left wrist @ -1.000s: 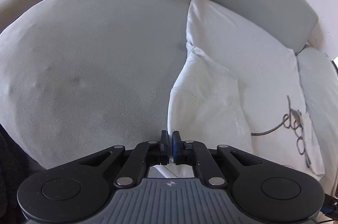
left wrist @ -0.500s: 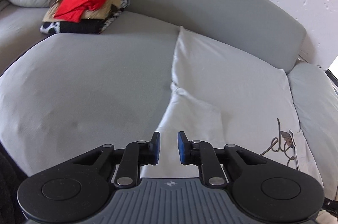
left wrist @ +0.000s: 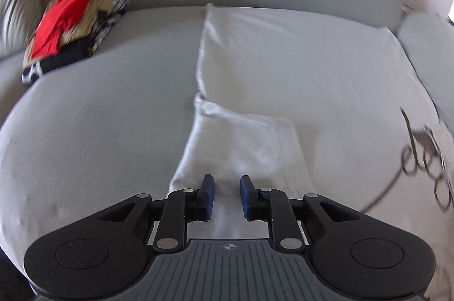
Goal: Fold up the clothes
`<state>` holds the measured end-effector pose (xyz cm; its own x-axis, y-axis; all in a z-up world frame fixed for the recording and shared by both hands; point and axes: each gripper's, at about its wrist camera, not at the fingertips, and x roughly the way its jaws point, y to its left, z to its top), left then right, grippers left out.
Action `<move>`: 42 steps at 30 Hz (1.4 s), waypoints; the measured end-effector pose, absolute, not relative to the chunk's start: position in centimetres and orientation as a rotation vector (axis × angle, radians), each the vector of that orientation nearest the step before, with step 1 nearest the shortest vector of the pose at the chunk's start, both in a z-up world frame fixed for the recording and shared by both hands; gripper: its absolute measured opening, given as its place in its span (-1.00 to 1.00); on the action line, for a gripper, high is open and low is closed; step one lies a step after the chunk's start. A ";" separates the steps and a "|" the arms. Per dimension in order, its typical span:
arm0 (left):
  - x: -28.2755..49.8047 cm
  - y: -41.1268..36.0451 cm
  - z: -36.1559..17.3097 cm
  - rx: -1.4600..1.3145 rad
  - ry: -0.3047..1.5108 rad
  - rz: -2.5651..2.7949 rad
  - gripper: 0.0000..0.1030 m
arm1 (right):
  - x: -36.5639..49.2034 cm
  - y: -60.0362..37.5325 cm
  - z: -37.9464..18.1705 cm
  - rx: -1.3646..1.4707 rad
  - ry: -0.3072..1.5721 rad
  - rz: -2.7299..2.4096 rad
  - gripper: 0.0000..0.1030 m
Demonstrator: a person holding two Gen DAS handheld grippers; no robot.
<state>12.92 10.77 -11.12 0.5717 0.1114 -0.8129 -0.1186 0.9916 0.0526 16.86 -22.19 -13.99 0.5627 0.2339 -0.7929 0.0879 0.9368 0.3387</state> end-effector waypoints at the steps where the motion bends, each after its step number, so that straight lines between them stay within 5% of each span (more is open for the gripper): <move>1: 12.4 10.3 -11.0 0.016 0.958 0.120 -0.51 | 16.7 -22.1 -14.4 0.353 0.981 0.083 -0.50; 8: 7.5 7.8 -10.8 0.012 0.995 0.094 -0.49 | 11.1 -22.1 -13.5 0.275 1.034 0.086 -0.46; 11: 5.4 6.6 -10.5 -0.020 1.026 0.089 -0.47 | 8.8 -22.1 -12.9 0.271 1.123 0.083 -0.07; 13: 4.2 5.8 -10.2 -0.038 1.070 0.066 -0.38 | 7.5 -21.9 -12.5 0.272 1.151 0.107 0.01; 20: 1.8 5.0 -9.6 -0.090 1.113 0.028 -0.31 | 4.9 -20.1 -10.8 0.260 1.083 0.209 -0.04; 24: 1.4 4.2 -9.4 -0.047 1.073 0.052 -0.29 | 4.3 -18.9 -11.1 0.222 1.077 0.275 -0.55; 42: 2.0 3.6 -12.1 -0.067 1.123 0.038 -0.15 | 4.7 -16.9 -12.2 0.162 1.014 0.330 -0.54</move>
<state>1.99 3.56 -12.13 0.4329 -0.0034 -0.9015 -0.0639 0.9974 -0.0344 4.72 -16.86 -12.20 0.4845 0.3438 -0.8044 -0.1949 0.9389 0.2838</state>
